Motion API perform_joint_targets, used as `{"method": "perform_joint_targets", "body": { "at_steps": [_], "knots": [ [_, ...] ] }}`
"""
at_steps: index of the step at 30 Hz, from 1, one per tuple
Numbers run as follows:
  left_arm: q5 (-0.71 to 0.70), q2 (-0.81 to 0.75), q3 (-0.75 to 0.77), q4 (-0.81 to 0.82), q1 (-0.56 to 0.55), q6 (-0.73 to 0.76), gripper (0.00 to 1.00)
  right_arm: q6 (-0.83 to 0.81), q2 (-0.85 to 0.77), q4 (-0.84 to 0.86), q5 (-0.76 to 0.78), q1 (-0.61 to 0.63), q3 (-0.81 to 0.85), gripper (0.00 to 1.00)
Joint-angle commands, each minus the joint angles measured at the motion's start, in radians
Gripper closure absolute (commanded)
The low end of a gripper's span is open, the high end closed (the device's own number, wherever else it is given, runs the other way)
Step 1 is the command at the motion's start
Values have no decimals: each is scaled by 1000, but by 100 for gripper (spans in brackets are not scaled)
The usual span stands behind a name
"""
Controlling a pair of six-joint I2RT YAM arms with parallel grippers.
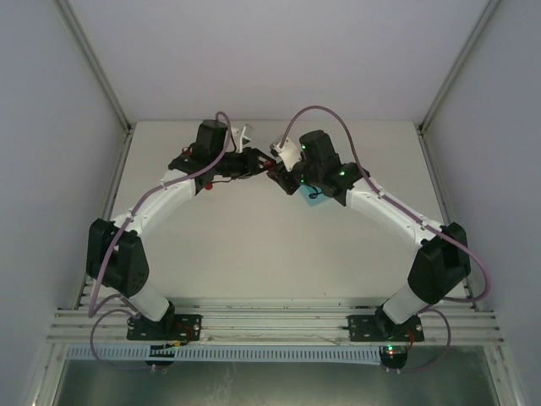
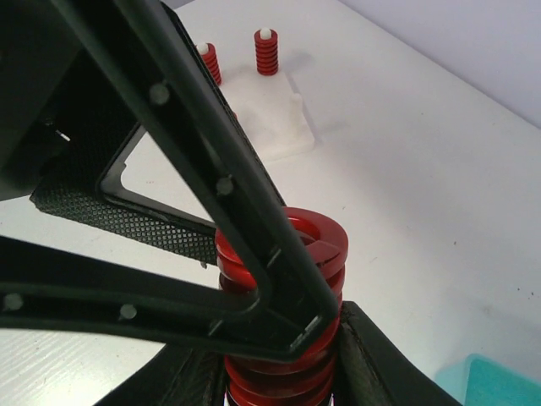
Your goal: Install the large spring
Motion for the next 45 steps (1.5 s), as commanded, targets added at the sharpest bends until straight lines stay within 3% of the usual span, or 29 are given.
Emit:
{"method": "perform_joint_targets", "body": {
  "at_steps": [1,8,10,17,19,26,33,40,45],
  "knots": [
    [51,19,61,-31,-5,-4,62,-19,-20,34,6,7,8,88],
    [63,20,73,-51,-3,1,90,-7,-6,29,2,9,9,87],
    [63,21,76,-53,-3,0,97,1,-3,25,5,9,9,79],
    [-5,21,94,-45,12,-10,100,6,-24,-18,52,9,-5,28],
    [-47,17,100,-51,23,0,100,25,-51,-28,73,8,-24,2],
    [-348,39,143,-113,67,141,100,189,-177,-105,213,6,-115,1],
    [-673,113,150,-58,92,271,100,293,-300,-218,337,-3,-161,1],
    [-884,205,161,1,120,380,100,252,-386,-257,397,-12,-161,1],
    [-905,245,168,36,151,404,100,258,-410,-281,420,-16,-156,1]
  ]
}}
